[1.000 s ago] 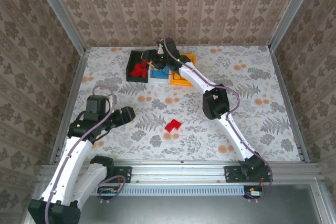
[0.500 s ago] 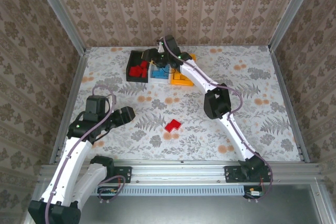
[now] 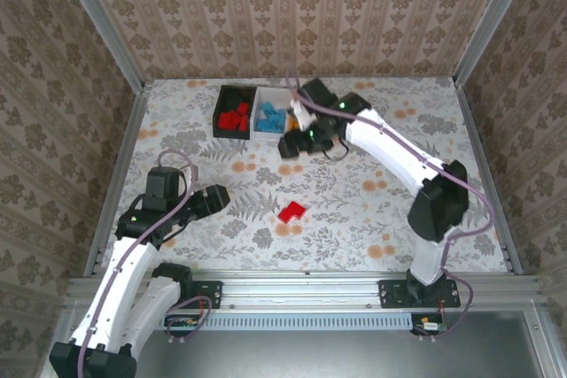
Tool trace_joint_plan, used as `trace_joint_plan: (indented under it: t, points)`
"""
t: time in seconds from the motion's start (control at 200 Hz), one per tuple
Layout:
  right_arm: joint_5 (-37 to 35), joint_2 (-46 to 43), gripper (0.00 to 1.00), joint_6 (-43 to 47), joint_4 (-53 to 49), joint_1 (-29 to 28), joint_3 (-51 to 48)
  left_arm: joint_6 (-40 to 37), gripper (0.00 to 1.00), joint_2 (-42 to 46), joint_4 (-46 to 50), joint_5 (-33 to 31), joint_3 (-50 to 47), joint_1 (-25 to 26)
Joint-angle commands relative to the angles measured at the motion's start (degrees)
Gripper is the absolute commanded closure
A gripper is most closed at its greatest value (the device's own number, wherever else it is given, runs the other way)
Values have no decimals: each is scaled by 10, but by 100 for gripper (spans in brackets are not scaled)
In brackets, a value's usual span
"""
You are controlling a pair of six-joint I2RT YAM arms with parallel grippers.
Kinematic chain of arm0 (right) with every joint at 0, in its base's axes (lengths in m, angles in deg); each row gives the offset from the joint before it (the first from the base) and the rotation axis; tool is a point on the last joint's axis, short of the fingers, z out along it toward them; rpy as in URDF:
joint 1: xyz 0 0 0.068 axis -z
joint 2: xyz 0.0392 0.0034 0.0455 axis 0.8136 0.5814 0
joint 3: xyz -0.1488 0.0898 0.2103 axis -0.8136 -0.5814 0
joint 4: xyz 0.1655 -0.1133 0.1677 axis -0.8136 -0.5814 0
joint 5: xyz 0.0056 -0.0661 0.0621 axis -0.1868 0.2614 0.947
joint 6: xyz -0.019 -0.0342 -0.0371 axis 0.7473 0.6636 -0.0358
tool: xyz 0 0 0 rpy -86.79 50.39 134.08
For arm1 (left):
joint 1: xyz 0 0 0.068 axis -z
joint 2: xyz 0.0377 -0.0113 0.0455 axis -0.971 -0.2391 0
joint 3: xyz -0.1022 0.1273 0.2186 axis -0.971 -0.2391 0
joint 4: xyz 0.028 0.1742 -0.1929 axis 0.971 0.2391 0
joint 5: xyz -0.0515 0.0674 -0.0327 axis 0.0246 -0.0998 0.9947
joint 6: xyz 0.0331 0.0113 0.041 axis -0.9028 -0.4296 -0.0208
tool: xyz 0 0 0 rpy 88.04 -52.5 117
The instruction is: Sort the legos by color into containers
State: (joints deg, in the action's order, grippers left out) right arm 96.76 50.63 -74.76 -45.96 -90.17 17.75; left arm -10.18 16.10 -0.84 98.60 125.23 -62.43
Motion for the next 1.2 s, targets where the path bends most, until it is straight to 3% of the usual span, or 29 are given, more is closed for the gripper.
trace_joint_plan:
  t: [0.0, 0.245, 0.555, 1.0, 1.195]
  points:
    - [-69, -54, 27, 39, -32, -33, -119, 24, 20, 1, -33, 17, -18, 4]
    - [-178, -99, 26, 115, 64, -143, -272, 42, 19, -12, -47, -9, -25, 49]
    - [-170, -29, 27, 142, 130, -146, -270, 35, 18, -18, -39, -18, -15, 57]
    - [-165, 72, 30, 158, 141, -128, -228, 20, 16, -18, -24, -23, -20, 48]
    - [-152, 95, 39, 161, 151, -116, -212, 15, 16, -23, -25, -16, -20, 38]
